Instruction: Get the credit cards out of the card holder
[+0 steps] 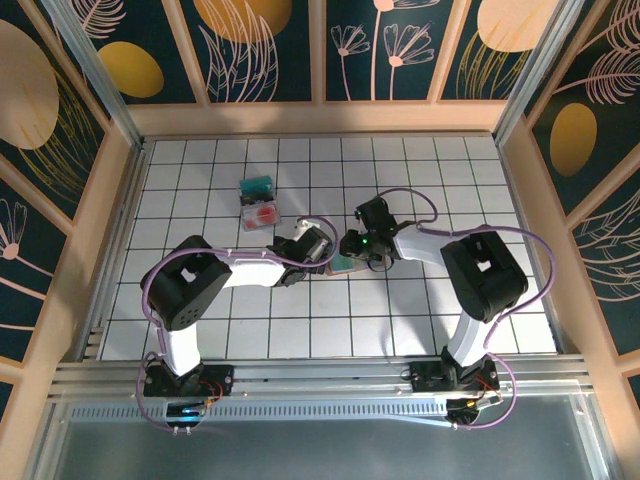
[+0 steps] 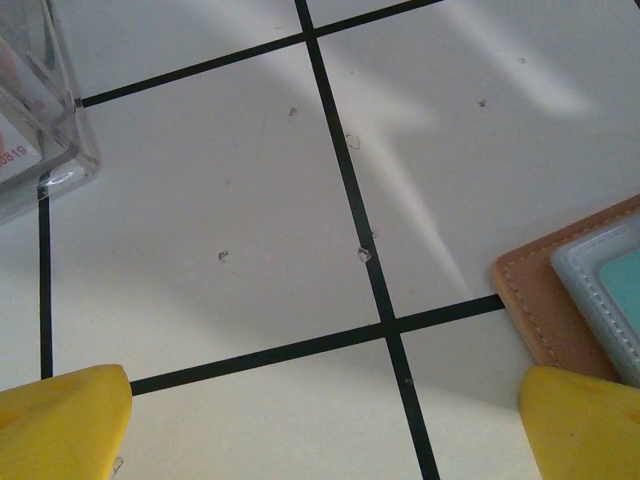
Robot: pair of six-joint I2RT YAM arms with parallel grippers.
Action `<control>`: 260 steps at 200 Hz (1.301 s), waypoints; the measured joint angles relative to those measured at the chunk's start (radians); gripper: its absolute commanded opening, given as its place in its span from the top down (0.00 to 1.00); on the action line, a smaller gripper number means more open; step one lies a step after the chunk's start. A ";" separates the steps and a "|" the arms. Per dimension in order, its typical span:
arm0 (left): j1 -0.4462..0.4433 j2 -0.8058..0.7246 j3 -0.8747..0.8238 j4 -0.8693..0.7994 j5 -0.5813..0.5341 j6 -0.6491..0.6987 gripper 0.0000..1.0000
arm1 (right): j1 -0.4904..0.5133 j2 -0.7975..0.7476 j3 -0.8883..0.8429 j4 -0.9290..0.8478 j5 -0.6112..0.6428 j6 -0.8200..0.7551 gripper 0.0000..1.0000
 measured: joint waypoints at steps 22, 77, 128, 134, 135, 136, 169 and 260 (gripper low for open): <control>0.000 0.000 -0.001 -0.002 -0.003 0.000 0.01 | -0.003 -0.016 -0.024 0.017 -0.031 0.016 0.76; 0.000 -0.018 -0.010 -0.040 -0.031 -0.008 0.01 | -0.008 -0.026 -0.062 0.071 -0.106 0.048 0.78; 0.000 -0.025 -0.010 -0.073 -0.052 -0.016 0.01 | -0.009 -0.026 -0.075 0.121 -0.146 0.077 0.72; 0.000 -0.025 -0.010 -0.074 -0.053 -0.019 0.01 | -0.009 -0.026 -0.075 0.125 -0.148 0.079 0.70; 0.000 -0.025 -0.010 -0.075 -0.053 -0.019 0.01 | -0.009 -0.027 -0.075 0.125 -0.148 0.080 0.69; 0.000 -0.025 -0.010 -0.075 -0.053 -0.020 0.01 | -0.009 -0.026 -0.075 0.125 -0.148 0.084 0.69; 0.000 -0.025 -0.010 -0.079 -0.053 -0.037 0.01 | -0.008 -0.026 -0.075 0.122 -0.148 0.093 0.63; 0.000 -0.025 -0.009 -0.086 -0.052 -0.053 0.01 | -0.004 -0.011 -0.074 0.138 -0.134 0.119 0.61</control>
